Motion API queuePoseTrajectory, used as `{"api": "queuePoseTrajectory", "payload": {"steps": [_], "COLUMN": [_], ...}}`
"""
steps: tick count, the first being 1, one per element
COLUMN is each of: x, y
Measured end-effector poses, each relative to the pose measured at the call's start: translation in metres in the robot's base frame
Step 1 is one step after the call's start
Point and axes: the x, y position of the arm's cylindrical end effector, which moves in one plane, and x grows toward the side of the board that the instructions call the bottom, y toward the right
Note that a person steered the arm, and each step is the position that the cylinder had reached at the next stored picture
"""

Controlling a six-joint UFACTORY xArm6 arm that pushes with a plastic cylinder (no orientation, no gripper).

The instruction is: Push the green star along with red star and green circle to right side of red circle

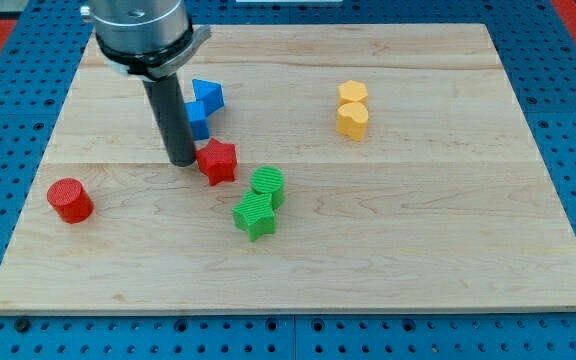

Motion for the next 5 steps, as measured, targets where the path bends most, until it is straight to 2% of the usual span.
{"api": "queuePoseTrajectory", "payload": {"steps": [1,2,3,4,5], "x": [0.001,0.029,0.029,0.065,0.118], "y": [0.042,0.043,0.01,0.002,0.043]}}
